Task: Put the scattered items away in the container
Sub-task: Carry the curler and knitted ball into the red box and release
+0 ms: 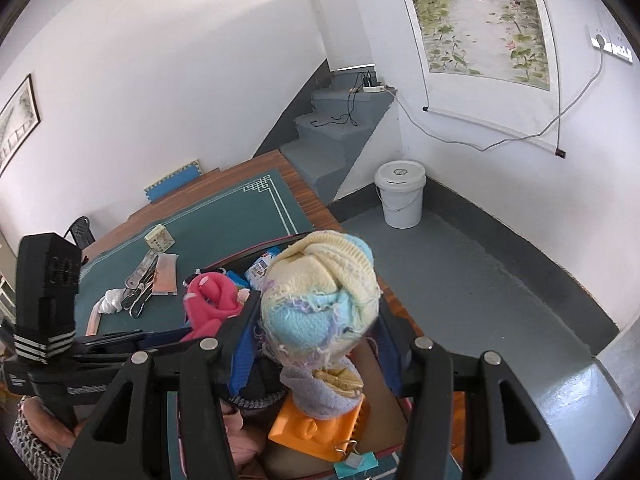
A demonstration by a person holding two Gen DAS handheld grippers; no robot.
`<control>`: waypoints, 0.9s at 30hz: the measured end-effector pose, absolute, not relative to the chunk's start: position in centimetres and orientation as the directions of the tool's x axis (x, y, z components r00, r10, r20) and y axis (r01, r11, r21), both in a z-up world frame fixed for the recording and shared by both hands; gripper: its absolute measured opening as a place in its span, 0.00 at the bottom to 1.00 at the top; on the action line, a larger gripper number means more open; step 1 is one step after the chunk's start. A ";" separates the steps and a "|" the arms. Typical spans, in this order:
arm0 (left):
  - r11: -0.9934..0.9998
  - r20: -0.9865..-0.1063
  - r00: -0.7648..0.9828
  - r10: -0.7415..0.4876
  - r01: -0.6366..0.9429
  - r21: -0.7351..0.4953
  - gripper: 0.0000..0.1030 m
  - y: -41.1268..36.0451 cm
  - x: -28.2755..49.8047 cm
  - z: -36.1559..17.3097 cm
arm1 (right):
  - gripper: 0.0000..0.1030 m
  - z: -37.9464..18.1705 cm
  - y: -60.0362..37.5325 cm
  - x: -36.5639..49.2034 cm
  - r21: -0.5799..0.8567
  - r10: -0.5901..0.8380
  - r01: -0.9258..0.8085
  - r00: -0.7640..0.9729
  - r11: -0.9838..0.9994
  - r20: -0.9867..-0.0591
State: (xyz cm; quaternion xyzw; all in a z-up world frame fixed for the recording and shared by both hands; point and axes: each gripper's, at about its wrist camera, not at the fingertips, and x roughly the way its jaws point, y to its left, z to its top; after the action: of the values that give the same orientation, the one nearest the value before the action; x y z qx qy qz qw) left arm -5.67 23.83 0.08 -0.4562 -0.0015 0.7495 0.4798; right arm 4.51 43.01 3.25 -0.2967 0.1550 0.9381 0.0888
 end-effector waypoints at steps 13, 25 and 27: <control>-0.540 -0.688 -0.157 0.708 -0.748 -0.386 0.41 22.8 -4.9 -0.9 | 0.54 2.6 41.3 1.6 0.261 -0.013 -0.169 -0.815 -0.950 -0.579; -0.545 -0.629 -0.207 0.749 -0.732 -0.409 0.61 20.6 -5.1 1.3 | 0.57 0.8 40.6 -1.4 0.239 -0.028 -0.162 -0.771 -0.957 -0.636; -0.551 -0.626 -0.216 0.749 -0.728 -0.408 0.61 20.2 -5.3 1.4 | 0.58 0.9 40.6 -1.1 0.229 -0.017 -0.168 -0.771 -0.959 -0.637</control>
State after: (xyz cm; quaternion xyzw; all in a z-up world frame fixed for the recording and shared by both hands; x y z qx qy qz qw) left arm -5.28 20.17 1.36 -0.4094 -0.0132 0.7797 0.4736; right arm -1.14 40.59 0.92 -0.3363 0.1374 0.9308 0.0404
